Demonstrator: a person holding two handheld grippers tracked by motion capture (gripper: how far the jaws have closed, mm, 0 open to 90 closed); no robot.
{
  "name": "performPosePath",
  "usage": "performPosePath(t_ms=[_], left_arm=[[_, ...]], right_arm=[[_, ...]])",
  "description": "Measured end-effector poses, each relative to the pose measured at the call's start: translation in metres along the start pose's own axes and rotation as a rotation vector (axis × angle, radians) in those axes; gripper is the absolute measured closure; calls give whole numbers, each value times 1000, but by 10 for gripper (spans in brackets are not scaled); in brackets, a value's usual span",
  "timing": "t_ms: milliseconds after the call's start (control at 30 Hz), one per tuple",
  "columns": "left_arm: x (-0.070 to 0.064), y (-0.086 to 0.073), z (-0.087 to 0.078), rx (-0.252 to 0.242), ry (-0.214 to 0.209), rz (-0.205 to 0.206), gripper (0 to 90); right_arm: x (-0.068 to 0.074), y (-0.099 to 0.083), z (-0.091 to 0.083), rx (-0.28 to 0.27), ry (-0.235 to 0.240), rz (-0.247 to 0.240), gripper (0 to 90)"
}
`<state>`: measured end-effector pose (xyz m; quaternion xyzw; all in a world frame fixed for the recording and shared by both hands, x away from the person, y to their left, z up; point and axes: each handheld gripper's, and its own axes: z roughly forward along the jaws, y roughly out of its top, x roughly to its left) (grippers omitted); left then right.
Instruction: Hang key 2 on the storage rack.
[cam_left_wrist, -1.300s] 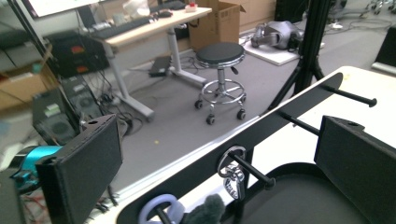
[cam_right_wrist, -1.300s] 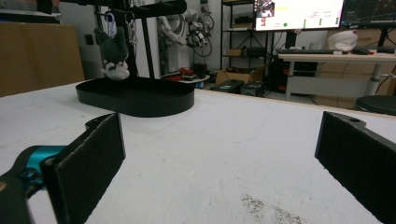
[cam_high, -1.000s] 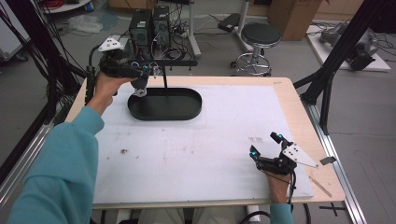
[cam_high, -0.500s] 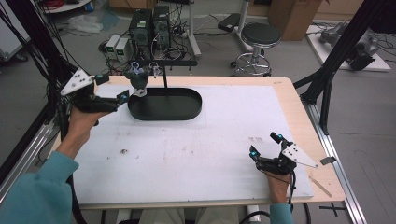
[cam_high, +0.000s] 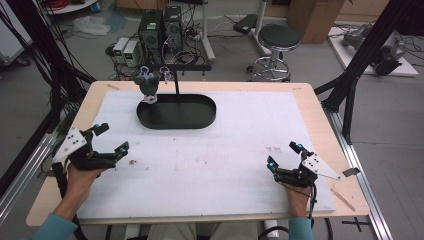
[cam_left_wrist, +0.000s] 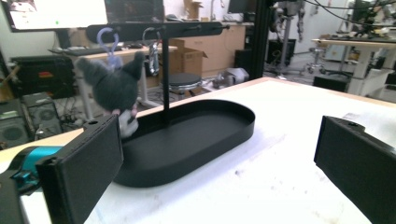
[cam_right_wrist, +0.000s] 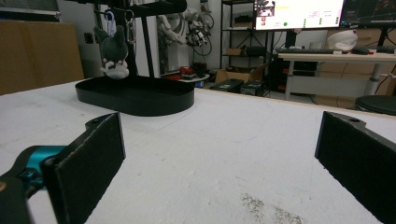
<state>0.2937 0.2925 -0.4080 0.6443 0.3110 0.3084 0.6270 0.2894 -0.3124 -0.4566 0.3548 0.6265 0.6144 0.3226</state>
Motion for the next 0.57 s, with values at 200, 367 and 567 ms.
performPosePath(t_ms=[200, 367, 567], left_arm=[[0, -29, -9, 10, 34, -20, 17], [0, -46, -11, 0, 38, -40, 17], [-1, -48, -12, -7, 46, -27, 17]], right_arm=[[0, 0, 0, -1, 0, -2, 8], [0, 0, 0, -1, 0, 0, 8], [-1, 0, 0, -6, 1, -3, 8]])
